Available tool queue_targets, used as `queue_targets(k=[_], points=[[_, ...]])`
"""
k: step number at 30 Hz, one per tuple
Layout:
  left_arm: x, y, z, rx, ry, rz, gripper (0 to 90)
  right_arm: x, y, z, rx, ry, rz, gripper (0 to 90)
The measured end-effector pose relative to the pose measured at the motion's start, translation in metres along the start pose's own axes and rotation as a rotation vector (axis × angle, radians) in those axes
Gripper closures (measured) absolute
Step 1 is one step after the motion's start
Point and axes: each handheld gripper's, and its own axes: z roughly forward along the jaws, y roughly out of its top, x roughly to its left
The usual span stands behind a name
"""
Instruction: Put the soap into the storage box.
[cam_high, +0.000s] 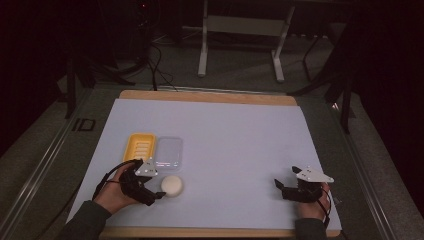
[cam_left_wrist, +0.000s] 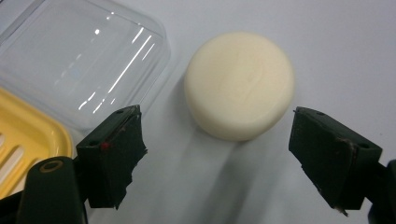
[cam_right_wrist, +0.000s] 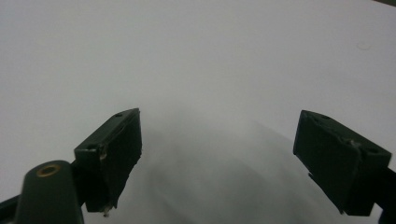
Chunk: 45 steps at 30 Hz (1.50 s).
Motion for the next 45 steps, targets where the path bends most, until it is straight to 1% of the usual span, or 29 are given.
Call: queue_targets(k=[7,9,12,15,17,19,23,24,25,26,27,29,31,34,38,40,45], points=[[-0.001,0.009,0.004,0.042,-0.005,0.037,17.4,0.000,0.000,0.000,-0.001,0.001,0.001,15.4],[-0.001,0.012,0.006,0.056,-0.007,0.053,16.7,0.000,0.000,0.000,-0.002,0.001,0.001,15.4],[-0.002,0.015,0.009,0.075,-0.014,0.064,16.1,0.000,0.000,0.000,-0.003,0.001,0.002,15.4],[-0.001,0.018,0.012,0.102,-0.018,0.080,15.6,0.000,0.000,0.000,-0.003,0.001,0.002,15.4],[-0.001,0.020,0.014,0.107,-0.020,0.086,15.6,0.000,0.000,0.000,-0.004,0.001,0.002,15.4],[-0.002,0.023,0.016,0.124,-0.027,0.099,15.3,0.000,0.000,0.000,-0.005,0.002,0.002,15.4],[-0.002,0.026,0.018,0.134,-0.032,0.112,15.0,0.000,0.000,0.000,-0.006,0.002,0.001,15.4],[-0.003,0.028,0.020,0.150,-0.038,0.123,14.7,0.000,0.000,0.000,-0.005,0.002,0.002,15.4],[-0.003,0.028,0.020,0.150,-0.038,0.123,14.5,0.000,0.000,0.000,-0.005,0.002,0.002,15.4],[-0.004,0.030,0.023,0.168,-0.034,0.136,13.6,0.000,0.000,0.000,-0.003,0.002,0.002,15.4],[-0.005,0.031,0.024,0.174,-0.030,0.143,12.8,0.000,0.000,0.000,-0.002,0.003,0.001,15.4],[-0.005,0.031,0.024,0.174,-0.030,0.143,12.6,0.000,0.000,0.000,0.000,0.003,0.000,15.4],[-0.005,0.035,0.029,0.192,-0.041,0.155,12.8,0.000,0.000,0.000,0.001,0.003,-0.002,15.4],[-0.005,0.037,0.030,0.200,-0.049,0.157,13.3,0.000,0.000,0.000,0.000,0.004,0.000,15.4],[-0.004,0.040,0.035,0.226,-0.059,0.169,14.6,0.000,0.000,0.000,-0.001,0.005,0.000,15.4],[-0.004,0.041,0.036,0.228,-0.062,0.170,14.7,0.000,0.000,0.000,-0.001,0.005,0.000,15.4],[-0.004,0.044,0.041,0.262,-0.070,0.185,14.7,0.000,0.000,0.000,-0.001,0.005,-0.001,15.4]])
